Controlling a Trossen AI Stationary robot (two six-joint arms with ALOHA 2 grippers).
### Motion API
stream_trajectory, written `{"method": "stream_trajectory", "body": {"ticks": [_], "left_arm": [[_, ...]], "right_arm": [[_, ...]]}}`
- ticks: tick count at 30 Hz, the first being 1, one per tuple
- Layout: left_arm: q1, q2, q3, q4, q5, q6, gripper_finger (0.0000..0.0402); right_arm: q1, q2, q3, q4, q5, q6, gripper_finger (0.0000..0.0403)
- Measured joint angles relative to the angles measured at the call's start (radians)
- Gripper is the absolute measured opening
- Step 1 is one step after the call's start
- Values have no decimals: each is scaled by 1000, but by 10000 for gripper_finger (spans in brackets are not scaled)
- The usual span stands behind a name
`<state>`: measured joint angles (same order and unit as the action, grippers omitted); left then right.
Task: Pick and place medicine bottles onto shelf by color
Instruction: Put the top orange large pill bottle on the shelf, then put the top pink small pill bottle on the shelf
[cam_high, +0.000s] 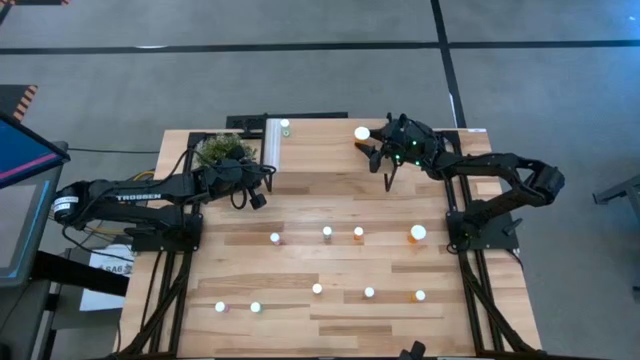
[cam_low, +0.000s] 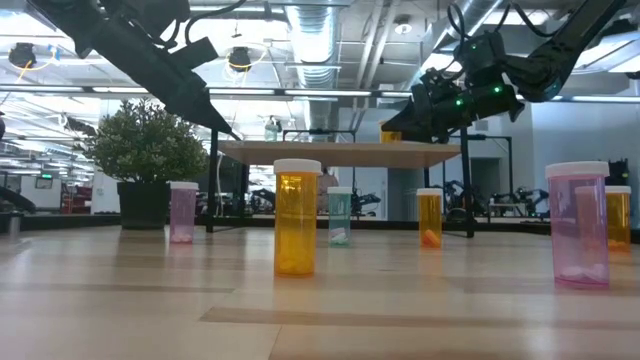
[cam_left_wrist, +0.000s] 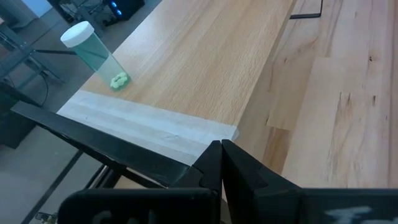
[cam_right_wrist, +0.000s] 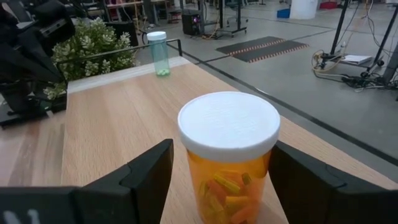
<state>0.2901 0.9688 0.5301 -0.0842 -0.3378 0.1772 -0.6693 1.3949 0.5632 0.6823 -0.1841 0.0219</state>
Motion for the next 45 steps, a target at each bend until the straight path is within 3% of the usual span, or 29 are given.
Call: {"method": "stream_trajectory", "body": {"ticks": [17, 36, 45], "left_arm": [[0, 0, 0, 0, 0, 0, 0], [0, 0, 0, 0, 1, -1, 0], [0, 0, 0, 0, 1, -1, 0]], "right_arm": [[-5, 1, -2, 105, 32, 75, 277], [-110, -2, 2, 119, 27, 572, 277], [-119, -3, 3, 128, 27, 643, 277]]}}
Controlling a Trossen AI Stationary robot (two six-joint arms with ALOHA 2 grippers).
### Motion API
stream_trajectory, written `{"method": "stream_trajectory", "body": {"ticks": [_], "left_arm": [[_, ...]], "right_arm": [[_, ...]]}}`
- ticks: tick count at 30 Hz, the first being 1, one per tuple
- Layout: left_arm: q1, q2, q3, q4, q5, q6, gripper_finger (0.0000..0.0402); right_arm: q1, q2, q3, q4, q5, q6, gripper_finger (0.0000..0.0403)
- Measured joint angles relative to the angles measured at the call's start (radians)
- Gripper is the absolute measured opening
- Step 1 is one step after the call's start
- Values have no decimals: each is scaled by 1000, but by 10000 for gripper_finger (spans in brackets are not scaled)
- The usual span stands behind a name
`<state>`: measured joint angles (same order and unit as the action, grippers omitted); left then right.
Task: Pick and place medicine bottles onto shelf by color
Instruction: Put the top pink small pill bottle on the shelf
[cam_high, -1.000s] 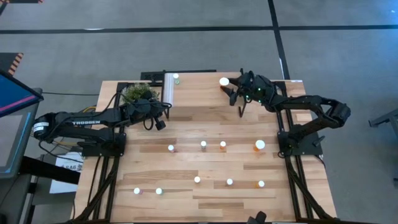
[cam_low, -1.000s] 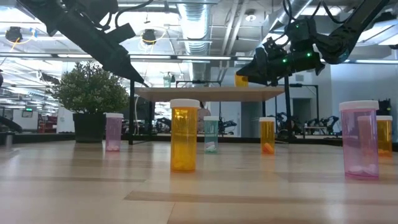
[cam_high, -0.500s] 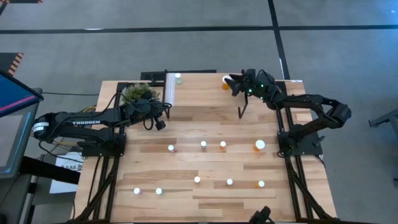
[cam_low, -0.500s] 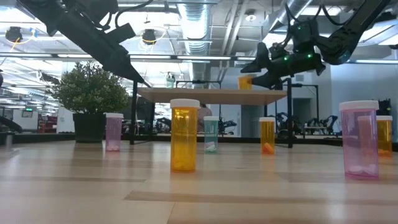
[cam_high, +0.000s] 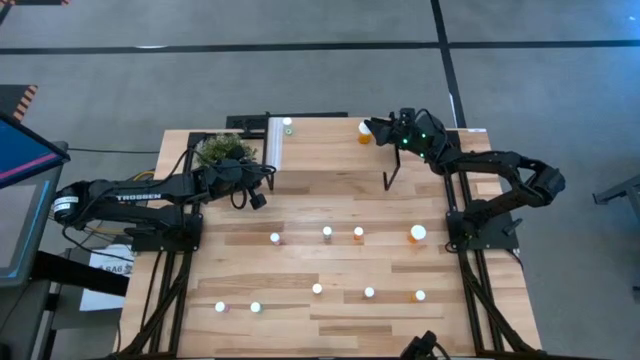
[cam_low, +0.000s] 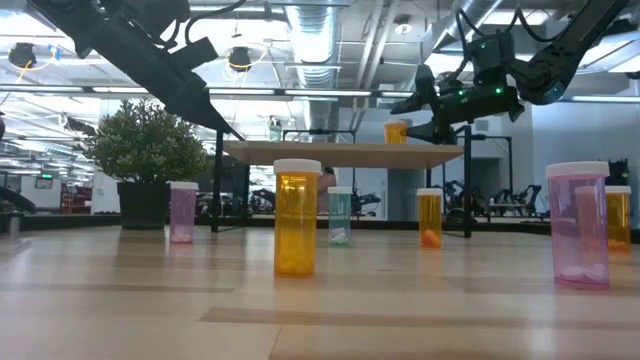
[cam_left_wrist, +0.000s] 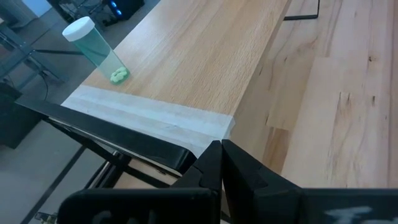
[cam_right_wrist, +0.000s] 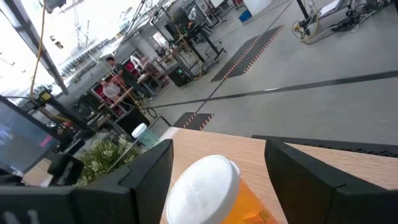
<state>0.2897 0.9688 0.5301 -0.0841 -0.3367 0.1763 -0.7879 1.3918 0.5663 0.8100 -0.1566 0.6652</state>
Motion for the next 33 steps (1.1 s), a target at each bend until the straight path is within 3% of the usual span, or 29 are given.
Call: {"method": "stream_trajectory", "body": {"ticks": [33], "left_arm": [[0, 0, 0, 0, 1, 0, 0]], "right_arm": [[-45, 2, -3, 106, -85, 149, 277]]}}
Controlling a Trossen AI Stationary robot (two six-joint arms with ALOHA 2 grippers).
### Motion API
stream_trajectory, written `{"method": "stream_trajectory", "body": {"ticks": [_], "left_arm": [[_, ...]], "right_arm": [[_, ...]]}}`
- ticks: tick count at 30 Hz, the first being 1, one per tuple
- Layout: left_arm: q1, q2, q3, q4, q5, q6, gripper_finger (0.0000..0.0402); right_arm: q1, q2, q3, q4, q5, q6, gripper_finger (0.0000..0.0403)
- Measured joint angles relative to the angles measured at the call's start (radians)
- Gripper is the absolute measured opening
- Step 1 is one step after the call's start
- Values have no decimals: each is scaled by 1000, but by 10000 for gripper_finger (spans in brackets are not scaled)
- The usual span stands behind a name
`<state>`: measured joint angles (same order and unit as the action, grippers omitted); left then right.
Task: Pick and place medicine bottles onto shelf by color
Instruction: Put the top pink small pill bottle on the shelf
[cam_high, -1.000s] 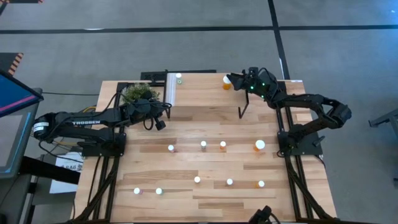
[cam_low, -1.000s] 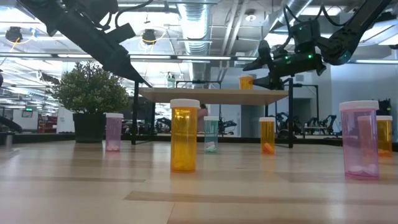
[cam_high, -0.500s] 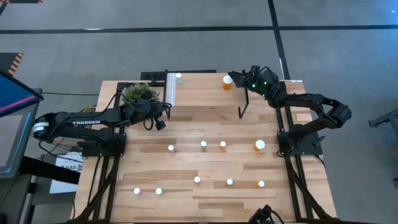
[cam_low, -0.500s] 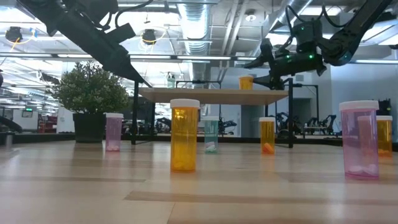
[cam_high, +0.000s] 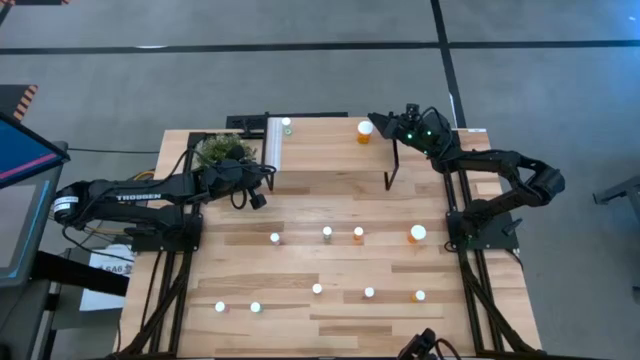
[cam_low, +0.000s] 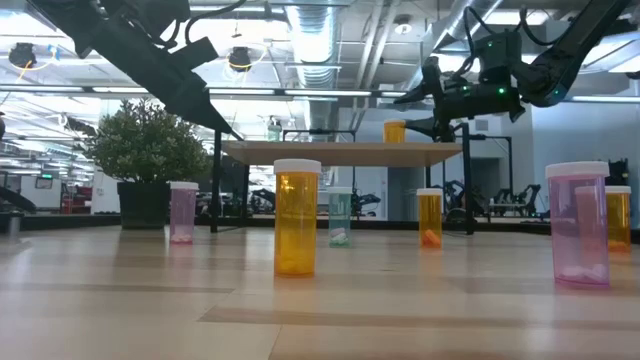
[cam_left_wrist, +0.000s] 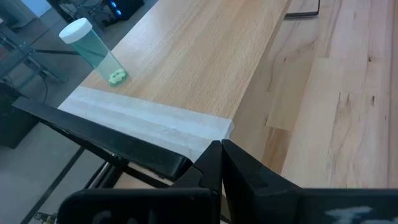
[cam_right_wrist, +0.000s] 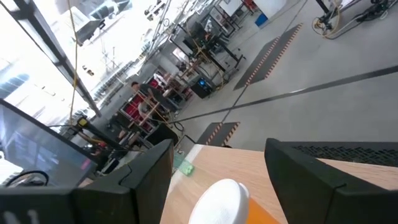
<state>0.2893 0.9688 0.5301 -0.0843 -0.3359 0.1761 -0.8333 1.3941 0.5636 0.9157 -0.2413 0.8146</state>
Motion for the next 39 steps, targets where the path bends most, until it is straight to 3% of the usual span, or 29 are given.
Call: {"method": "stream_trajectory", "body": {"ticks": [25, 31, 39], "left_arm": [[1, 0, 0, 0, 0, 3, 0], [0, 0, 0, 0, 0, 3, 0], [0, 0, 0, 0, 0, 3, 0]], "right_arm": [[-33, -1, 2, -43, 6, -29, 270], [-33, -1, 2, -40, 5, -19, 237], [-34, -1, 2, -40, 0, -19, 157]]}}
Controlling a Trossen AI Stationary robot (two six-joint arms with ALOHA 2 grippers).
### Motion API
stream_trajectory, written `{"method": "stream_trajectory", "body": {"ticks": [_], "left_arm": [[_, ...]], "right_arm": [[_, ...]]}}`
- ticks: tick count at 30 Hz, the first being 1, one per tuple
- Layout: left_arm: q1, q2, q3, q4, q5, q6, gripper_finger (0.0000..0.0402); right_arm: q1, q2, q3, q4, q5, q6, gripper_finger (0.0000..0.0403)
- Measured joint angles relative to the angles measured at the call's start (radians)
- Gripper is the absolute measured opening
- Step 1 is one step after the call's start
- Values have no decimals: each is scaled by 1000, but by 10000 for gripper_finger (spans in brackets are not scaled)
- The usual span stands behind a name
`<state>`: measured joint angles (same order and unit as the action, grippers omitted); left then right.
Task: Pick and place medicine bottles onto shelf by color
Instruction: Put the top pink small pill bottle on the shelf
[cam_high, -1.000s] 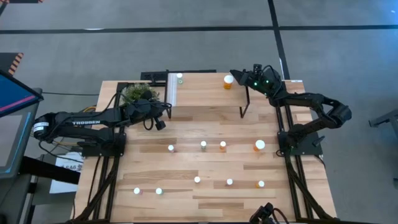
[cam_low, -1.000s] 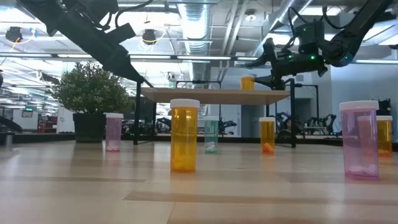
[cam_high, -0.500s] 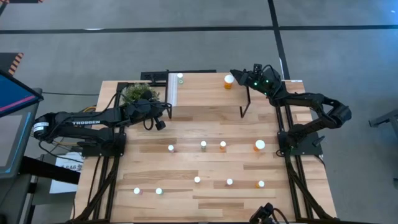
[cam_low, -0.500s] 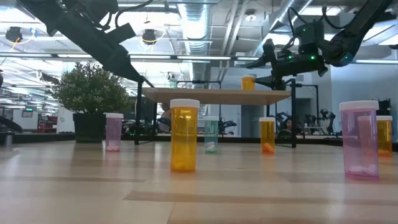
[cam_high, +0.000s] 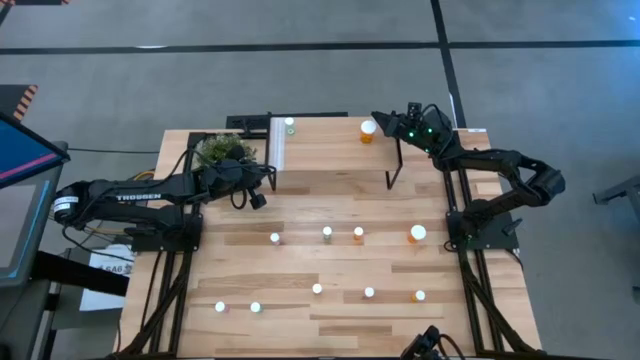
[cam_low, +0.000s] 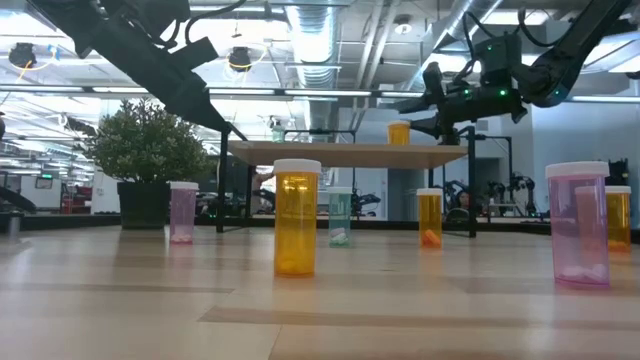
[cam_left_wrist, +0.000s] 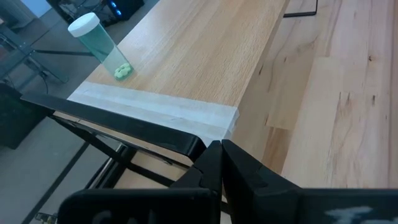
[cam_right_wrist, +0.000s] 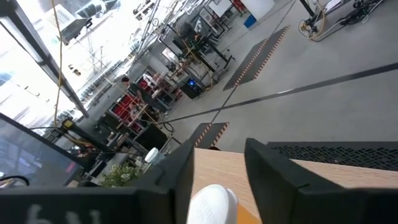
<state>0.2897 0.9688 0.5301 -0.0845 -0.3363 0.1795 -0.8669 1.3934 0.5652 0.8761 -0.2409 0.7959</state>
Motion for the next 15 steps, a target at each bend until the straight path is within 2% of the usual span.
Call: {"method": "stream_trajectory", "body": {"ticks": [7, 15], "left_arm": [[0, 0, 0, 0, 0, 0, 0], [0, 0, 0, -1, 0, 0, 0]], "right_arm": [[0, 0, 0, -9, -7, -35, 97], [-22, 0, 0, -65, -6, -63, 76]]}}
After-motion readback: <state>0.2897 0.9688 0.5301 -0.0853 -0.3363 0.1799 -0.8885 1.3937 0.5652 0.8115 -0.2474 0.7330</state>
